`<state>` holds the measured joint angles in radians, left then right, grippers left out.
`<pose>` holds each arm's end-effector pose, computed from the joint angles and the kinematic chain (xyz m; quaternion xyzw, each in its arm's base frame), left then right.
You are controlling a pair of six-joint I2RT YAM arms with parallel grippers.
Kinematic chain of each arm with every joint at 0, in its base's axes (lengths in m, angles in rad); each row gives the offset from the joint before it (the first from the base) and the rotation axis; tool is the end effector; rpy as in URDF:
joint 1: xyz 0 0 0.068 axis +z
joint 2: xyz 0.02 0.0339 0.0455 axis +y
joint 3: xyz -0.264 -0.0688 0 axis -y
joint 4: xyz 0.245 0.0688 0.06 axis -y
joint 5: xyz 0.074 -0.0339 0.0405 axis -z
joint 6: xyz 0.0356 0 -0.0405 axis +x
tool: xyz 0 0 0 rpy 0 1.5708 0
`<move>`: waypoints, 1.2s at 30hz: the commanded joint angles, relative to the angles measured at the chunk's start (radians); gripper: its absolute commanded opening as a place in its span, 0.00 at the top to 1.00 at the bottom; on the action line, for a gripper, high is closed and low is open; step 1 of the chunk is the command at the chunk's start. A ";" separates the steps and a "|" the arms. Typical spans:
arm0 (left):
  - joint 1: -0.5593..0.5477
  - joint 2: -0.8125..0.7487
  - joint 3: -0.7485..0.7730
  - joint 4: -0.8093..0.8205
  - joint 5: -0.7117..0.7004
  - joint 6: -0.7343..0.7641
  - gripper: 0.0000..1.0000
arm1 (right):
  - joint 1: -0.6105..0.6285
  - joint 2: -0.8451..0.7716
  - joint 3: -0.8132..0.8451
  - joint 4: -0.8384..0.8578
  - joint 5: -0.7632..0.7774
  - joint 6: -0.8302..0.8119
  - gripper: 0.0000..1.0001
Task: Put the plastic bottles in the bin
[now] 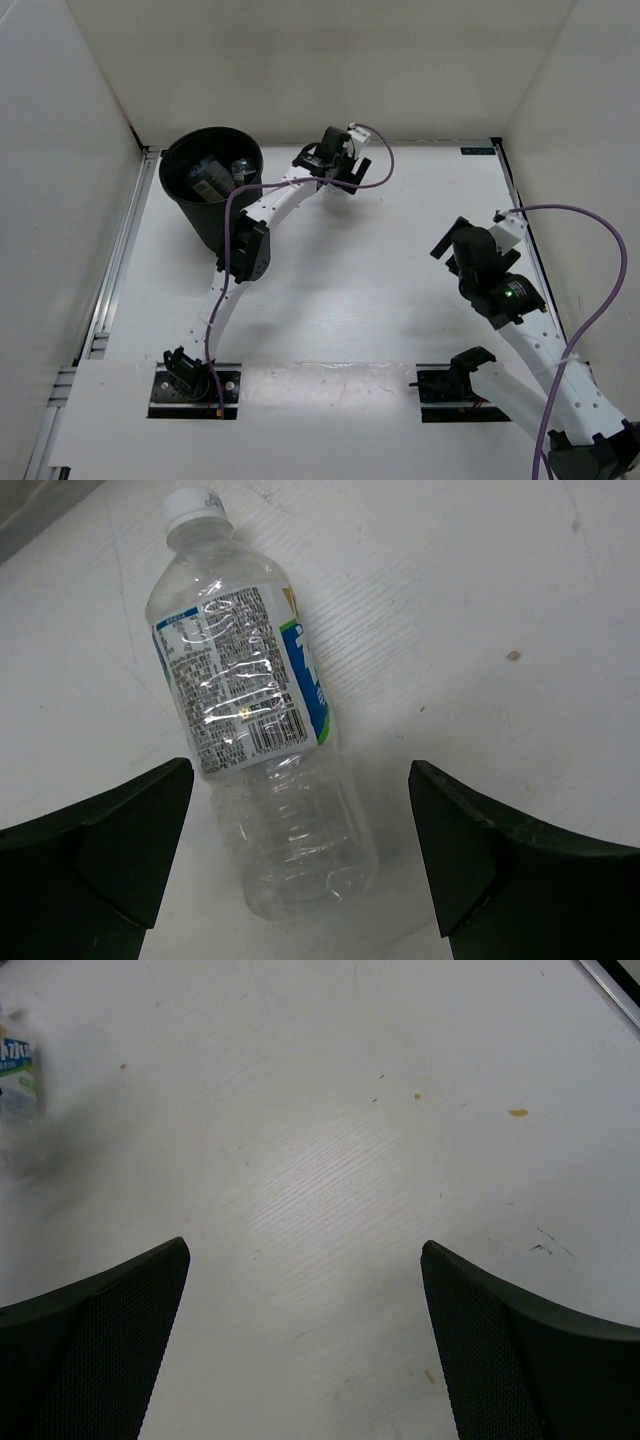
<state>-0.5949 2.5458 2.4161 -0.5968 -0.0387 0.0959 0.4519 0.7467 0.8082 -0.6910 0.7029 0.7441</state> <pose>0.4738 -0.3189 0.2167 0.3013 0.8609 -0.0840 0.4013 0.1440 0.0443 0.3082 0.2763 0.8052 -0.0139 0.5246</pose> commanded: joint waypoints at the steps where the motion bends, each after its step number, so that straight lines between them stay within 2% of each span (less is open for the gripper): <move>1: 0.009 0.007 0.020 0.037 -0.032 -0.044 0.00 | -0.002 -0.013 0.005 -0.015 0.007 0.021 0.00; 10: 0.049 0.021 -0.089 0.037 0.120 -0.053 0.00 | -0.002 0.006 0.025 -0.015 -0.002 0.012 0.00; 12: 0.049 0.011 -0.115 0.037 0.169 -0.021 0.06 | -0.002 0.016 0.034 -0.015 -0.002 0.012 0.00; 14: 0.049 -0.016 -0.135 0.037 0.195 -0.007 0.18 | -0.002 0.016 0.034 -0.015 -0.002 0.012 0.00; 15: 0.049 -0.016 -0.135 0.037 0.204 0.004 0.36 | -0.002 0.026 0.043 -0.015 -0.002 0.012 0.00; 18: 0.049 -0.054 -0.144 0.037 0.214 0.004 0.60 | -0.002 0.035 0.054 -0.015 -0.002 0.012 0.00; 19: 0.049 -0.068 -0.144 0.037 0.214 0.004 0.72 | -0.002 0.036 0.063 -0.015 -0.002 0.012 0.00; 22: 0.040 -0.130 -0.153 0.037 0.214 0.031 0.88 | -0.002 0.036 0.072 -0.015 -0.002 0.012 0.00; 29: -0.008 -0.330 -0.144 0.037 0.184 0.071 0.90 | -0.002 -0.015 0.072 -0.015 -0.002 0.021 0.00; 32: -0.019 -0.519 -0.144 0.037 0.163 0.071 0.90 | -0.002 -0.036 0.072 -0.005 -0.002 0.031 0.00; 36: 0.001 -0.710 -0.182 -0.003 0.022 0.111 0.90 | -0.002 -0.046 0.062 0.013 -0.013 0.040 0.00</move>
<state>-0.6209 2.0575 2.2471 -0.5968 0.0837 0.1715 0.4519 0.7116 0.8417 -0.7074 0.6895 0.7650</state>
